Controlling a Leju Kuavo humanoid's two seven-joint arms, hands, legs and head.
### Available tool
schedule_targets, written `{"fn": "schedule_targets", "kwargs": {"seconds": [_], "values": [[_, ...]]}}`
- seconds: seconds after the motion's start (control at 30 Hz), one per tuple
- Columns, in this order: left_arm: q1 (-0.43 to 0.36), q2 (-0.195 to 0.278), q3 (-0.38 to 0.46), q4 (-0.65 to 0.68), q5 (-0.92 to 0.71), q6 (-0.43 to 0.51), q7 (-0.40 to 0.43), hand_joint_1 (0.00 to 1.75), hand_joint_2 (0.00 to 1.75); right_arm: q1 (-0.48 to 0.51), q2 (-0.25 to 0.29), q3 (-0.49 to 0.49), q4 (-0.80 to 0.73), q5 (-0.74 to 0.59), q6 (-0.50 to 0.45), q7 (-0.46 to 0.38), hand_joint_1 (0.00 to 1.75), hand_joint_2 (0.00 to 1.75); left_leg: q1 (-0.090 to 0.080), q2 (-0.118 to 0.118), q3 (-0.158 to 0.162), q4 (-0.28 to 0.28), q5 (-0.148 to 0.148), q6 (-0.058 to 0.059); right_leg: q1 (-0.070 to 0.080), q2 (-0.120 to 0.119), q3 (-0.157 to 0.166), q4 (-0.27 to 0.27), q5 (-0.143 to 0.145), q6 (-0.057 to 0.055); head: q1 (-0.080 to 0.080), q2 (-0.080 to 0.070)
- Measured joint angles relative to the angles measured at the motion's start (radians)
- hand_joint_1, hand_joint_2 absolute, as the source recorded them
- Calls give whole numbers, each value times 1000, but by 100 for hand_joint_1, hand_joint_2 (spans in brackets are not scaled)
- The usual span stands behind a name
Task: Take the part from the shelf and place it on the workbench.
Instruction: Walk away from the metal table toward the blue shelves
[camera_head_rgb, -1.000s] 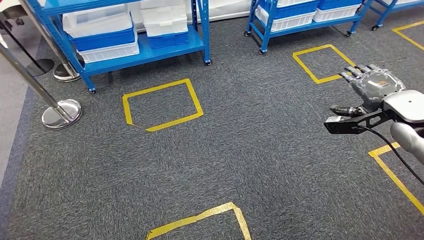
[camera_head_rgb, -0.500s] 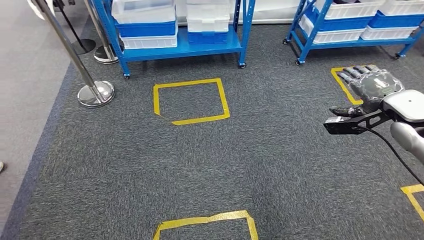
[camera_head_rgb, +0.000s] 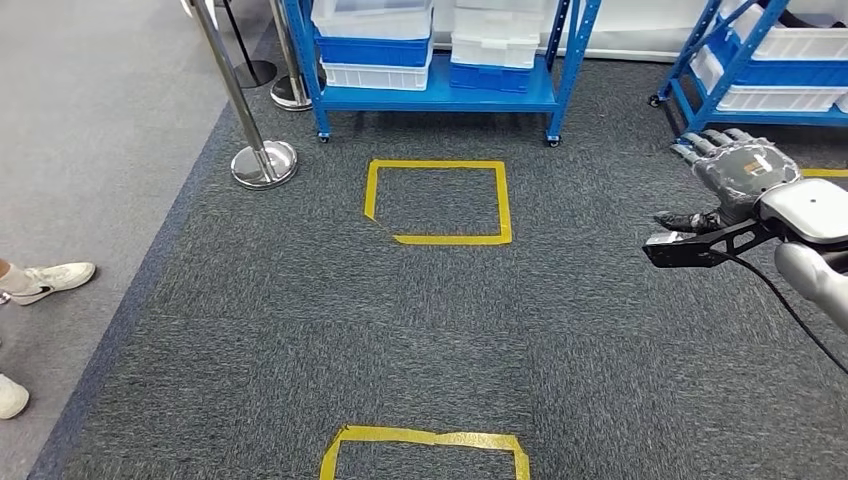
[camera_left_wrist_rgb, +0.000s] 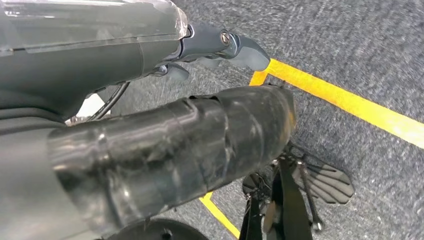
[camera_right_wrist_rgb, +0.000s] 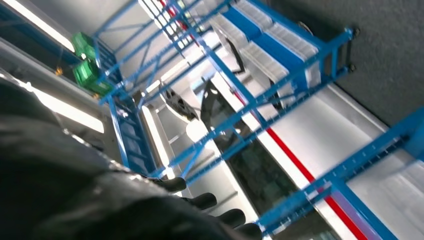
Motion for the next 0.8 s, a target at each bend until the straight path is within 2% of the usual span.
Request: {"fn": "schedule_targets", "kwargs": {"seconds": [0.07,0.1,0.17,0.23,0.3,0.37,0.4,0.43,0.5,0.53,0.57,0.63,0.7,0.77,0.8], "values": [[1,2,0,0,0,-2,0,0,0,3,0,-1,1,-11,-14,0,0,0,-6,14,62,-110,32,13,5,-15,4,1,-6,7,0,0],[1,2,0,0,0,-2,1,0,0,5,1,-1,1,-16,-21,-1,0,0,-9,16,74,-132,33,18,7,-22,5,1,-7,12,1,0],[3,3,0,0,0,-2,3,0,0,9,4,-2,2,-21,-30,3,0,0,-10,9,78,-140,32,27,9,-31,8,-2,-9,21,1,0],[4,2,0,0,0,1,5,0,0,16,9,-9,3,-18,-42,15,0,0,-5,3,87,-155,37,38,5,-3,3,16,-26,30,2,0],[1,1,0,0,0,4,5,0,87,30,12,-25,5,-7,-53,26,0,87,-2,0,94,-165,40,47,-1,48,-40,108,-76,36,3,0],[-4,1,0,0,0,8,5,0,175,47,15,-37,8,4,-55,32,0,175,-2,-7,94,-164,39,51,-3,72,-108,231,-122,42,3,0],[-5,1,0,0,0,10,4,0,175,56,16,-40,10,7,-56,33,0,175,-2,-11,94,-162,38,51,-6,75,-128,262,-121,45,3,0],[-6,1,0,0,0,11,4,0,175,63,17,-43,11,10,-56,34,0,175,-2,-15,94,-158,36,51,-9,76,-132,256,-101,48,3,0],[-6,1,1,0,0,13,4,0,175,69,18,-52,11,15,-56,35,0,175,-1,-23,94,-146,27,46,-16,76,-90,147,-26,52,3,0],[-6,1,1,0,0,14,4,0,175,70,18,-58,11,17,-55,35,0,175,-2,-27,91,-138,23,41,-17,78,-64,86,0,53,3,0],[-6,1,1,0,0,15,5,0,175,71,18,-64,12,18,-55,34,0,175,-3,-31,88,-132,19,36,-16,79,-46,45,13,51,3,0],[-6,1,1,0,2,16,7,0,87,77,19,-71,12,19,-52,31,0,175,-6,-35,82,-127,18,27,-10,82,-39,25,10,44,3,0],[-5,0,2,0,4,17,11,0,0,81,21,-76,12,20,-48,26,0,175,-5,-34,80,-125,15,19,-14,80,-38,22,13,32,3,0],[-5,0,2,0,2,17,9,0,0,81,24,-81,11,21,-43,24,0,175,-4,-25,59,-76,-19,9,-18,76,-34,16,16,18,2,0],[-5,0,2,0,1,16,5,0,0,82,25,-83,12,22,-41,28,0,175,-2,-20,34,-22,-48,5,-17,73,-33,15,16,11,2,0]]}}
